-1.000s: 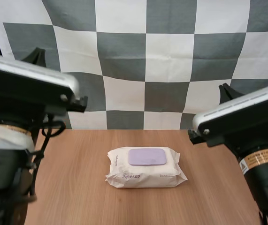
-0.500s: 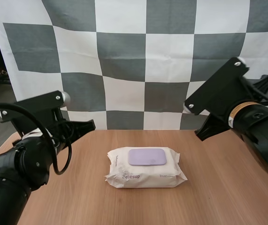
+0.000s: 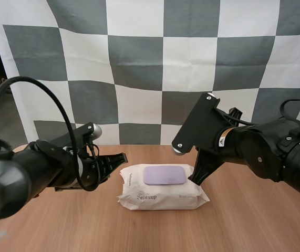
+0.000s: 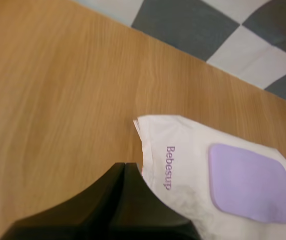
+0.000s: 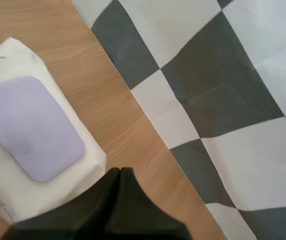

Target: Open the wet wipes lid

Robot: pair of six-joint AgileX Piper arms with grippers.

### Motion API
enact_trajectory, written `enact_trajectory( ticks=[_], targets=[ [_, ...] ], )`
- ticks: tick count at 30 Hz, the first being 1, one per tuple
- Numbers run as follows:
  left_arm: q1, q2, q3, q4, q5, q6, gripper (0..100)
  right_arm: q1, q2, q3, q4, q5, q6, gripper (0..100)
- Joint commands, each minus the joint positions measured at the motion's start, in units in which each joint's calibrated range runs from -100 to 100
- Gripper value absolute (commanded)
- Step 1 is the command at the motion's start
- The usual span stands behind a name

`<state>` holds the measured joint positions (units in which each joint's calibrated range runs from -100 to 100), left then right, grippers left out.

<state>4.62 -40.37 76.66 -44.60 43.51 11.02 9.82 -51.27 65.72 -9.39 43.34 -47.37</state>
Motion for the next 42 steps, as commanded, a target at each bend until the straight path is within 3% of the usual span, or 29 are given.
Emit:
enact_trajectory(
  ticks=[1, 8, 13, 15, 17, 19, 21, 23, 24, 31, 39, 42],
  targets=[
    [0.01, 4.41, 0.04, -18.73, 0.45, 36.34, 0, -0.02, -0.02, -0.04, 0.82, 0.31, -2.16, 0],
    [0.01, 5.59, -1.48, -19.28, 2.08, 52.48, 0, -0.02, 0.29, -0.04, 0.89, -0.4, -2.16, 0],
    [0.01, 5.59, -1.94, -18.92, 8.46, 53.54, 0, -0.02, 2.51, -0.04, 2.16, -1.59, -2.16, 0],
    [0.01, 5.59, -1.94, -15.03, 14.68, 53.09, 0, -0.02, 2.95, -0.04, 3.99, -1.42, -2.16, 0],
    [0.01, 5.59, -1.94, -8.57, 17.31, 48.78, 4, -0.02, 3.01, -0.04, 5.28, -1.42, -2.16, 13],
    [0.01, 5.59, -1.94, -1.03, 17.93, 44.94, 21, 0.24, 3.01, -0.04, 5.97, -1.42, -2.16, 37],
    [0.01, 5.59, -1.94, 4.68, 18.1, 41.77, 46, 0.96, 3.01, -0.04, 6.99, -0.74, -2.16, 52],
    [0.01, 5.59, -1.49, 9.24, 18.1, 39.43, 72, 2.16, 3.01, -0.04, 7.55, -0.17, -2.16, 56],
    [0.01, 5.59, -1.19, 10.7, 18.1, 38.65, 77, 3.04, 3.01, -0.04, 7.79, 0.05, -2.16, 56],
    [0.01, 5.59, 0.2, 11.99, 21.69, 38.82, 73, 7.44, 5.78, -0.04, 8.85, 1.49, -2.16, 56],
    [0.01, 7.4, 0.2, 4.28, 17.07, 48.43, 73, 7.63, 11.73, -0.04, 8.29, 0.12, -2.25, 56],
    [0.01, 10.73, 0.2, 0.94, 14.93, 51.57, 73, 7.63, 11.88, -0.18, 8.29, -0.12, -2.25, 62]
  ],
)
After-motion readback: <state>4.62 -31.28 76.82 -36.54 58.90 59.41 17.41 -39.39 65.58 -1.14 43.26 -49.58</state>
